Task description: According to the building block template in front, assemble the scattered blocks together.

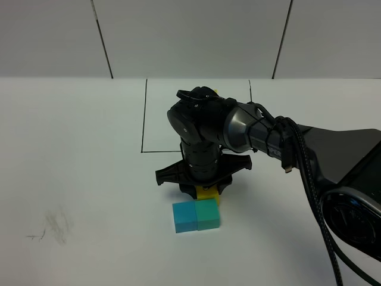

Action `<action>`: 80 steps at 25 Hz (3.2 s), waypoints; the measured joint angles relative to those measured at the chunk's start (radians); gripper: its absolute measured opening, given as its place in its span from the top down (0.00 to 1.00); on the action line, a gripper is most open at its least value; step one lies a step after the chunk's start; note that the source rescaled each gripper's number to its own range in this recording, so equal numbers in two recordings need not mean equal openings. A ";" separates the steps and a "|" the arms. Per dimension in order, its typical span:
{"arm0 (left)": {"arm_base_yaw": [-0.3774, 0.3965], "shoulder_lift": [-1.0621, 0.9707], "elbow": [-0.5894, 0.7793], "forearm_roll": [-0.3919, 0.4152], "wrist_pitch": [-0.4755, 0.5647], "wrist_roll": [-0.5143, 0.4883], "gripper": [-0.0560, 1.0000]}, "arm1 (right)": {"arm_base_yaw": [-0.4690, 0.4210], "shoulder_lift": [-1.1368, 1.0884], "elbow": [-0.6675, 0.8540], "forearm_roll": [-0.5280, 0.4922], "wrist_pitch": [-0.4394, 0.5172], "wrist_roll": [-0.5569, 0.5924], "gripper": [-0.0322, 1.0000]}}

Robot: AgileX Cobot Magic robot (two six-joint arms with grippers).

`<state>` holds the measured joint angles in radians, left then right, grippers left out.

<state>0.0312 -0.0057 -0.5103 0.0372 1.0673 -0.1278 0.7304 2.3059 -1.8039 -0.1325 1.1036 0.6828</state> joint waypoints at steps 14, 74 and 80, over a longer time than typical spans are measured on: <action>0.000 0.000 0.000 0.000 0.000 -0.001 0.81 | 0.001 0.018 -0.002 0.025 -0.005 0.009 0.94; 0.000 0.000 0.000 0.000 0.000 -0.001 0.81 | -0.371 -0.506 -0.008 -0.337 0.105 -0.683 0.07; 0.000 0.000 0.000 0.000 0.000 -0.001 0.81 | -0.660 -0.676 0.026 -0.112 0.108 -1.022 0.13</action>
<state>0.0312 -0.0057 -0.5103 0.0372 1.0673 -0.1289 0.0707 1.6301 -1.7780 -0.2447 1.2115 -0.3395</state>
